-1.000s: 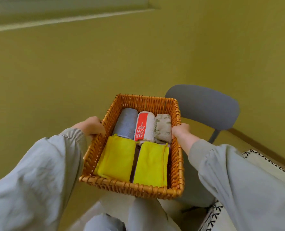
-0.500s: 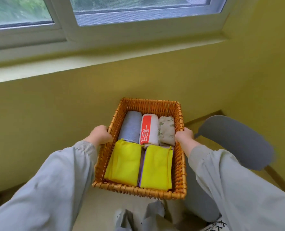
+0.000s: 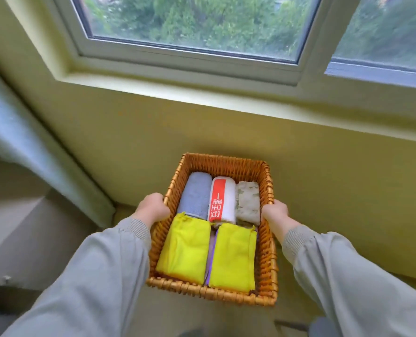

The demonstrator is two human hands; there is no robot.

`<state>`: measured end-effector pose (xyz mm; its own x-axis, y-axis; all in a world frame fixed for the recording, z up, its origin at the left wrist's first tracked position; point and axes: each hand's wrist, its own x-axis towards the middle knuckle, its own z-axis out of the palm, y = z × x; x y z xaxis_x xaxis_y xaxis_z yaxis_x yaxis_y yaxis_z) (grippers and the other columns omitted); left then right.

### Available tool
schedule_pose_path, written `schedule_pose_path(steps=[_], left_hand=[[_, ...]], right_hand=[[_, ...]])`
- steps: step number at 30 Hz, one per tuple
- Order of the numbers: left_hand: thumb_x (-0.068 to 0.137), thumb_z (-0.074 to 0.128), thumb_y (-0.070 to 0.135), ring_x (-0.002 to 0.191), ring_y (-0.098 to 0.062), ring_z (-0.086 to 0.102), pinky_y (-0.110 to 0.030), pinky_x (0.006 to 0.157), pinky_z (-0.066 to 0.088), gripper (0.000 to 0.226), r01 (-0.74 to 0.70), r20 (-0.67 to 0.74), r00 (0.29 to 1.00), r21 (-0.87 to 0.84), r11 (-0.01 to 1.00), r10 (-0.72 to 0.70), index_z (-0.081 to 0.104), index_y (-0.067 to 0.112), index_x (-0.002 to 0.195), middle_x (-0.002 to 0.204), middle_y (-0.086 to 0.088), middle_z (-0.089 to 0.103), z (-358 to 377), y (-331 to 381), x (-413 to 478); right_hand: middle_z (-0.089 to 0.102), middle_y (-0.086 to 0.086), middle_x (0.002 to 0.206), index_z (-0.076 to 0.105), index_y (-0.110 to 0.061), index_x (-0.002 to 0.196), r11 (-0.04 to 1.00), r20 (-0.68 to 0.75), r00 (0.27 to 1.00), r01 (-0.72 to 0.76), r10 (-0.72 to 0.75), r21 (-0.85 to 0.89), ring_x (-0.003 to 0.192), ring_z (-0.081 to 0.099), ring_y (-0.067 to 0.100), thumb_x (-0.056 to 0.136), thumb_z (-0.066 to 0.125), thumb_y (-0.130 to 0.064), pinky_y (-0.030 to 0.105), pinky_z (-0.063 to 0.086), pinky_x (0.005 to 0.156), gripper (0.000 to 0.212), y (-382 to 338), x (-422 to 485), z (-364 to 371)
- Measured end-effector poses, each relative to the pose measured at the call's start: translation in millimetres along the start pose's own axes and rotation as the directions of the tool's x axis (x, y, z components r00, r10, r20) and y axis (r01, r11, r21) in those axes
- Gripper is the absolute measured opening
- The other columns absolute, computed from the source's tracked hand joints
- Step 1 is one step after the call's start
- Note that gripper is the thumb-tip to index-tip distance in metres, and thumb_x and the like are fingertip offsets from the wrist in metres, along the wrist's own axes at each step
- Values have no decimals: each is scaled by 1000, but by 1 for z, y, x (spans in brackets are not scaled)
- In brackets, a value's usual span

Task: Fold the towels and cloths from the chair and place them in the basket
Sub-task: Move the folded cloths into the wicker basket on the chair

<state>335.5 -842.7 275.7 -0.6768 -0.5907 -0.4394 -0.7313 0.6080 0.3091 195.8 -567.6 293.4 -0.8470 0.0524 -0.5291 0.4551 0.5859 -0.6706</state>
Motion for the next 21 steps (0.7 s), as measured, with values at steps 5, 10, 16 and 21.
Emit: schedule_pose_path(steps=[5,10,16,21], left_hand=[[77,53,16,81,-28,57,-28,69,43,6,98,-53,994,-47,994,-100,56,13,81,87,-8,59,-64,-107,18],[77,53,17,89,-31,60,-29,70,43,6,203,-79,974,-99,974,-211,56,13,81,85,-7,58,-106,-197,30],[76,55,20,94,-32,62,-31,74,48,10,344,-75,931,-152,927,-358,57,14,83,99,-11,64,-141,-288,54],[79,58,16,102,-34,61,-35,84,50,24,452,-111,871,-202,869,-479,62,7,101,109,-17,63,-165,-352,74]], right_hand=[[60,11,92,64,-5,102,995,96,991,98,-95,-22,83,55,28,83,46,-1,28,44,75,27,-64,-32,109],[60,11,91,63,-5,104,983,172,974,164,-148,-80,84,56,29,84,45,-1,32,48,81,28,-113,-60,199],[50,5,71,58,-8,90,957,268,948,228,-175,-181,66,47,22,84,44,4,29,43,69,19,-170,-77,301],[55,10,82,59,-4,97,935,403,897,285,-182,-213,77,53,28,82,46,1,30,45,70,21,-204,-83,391]])
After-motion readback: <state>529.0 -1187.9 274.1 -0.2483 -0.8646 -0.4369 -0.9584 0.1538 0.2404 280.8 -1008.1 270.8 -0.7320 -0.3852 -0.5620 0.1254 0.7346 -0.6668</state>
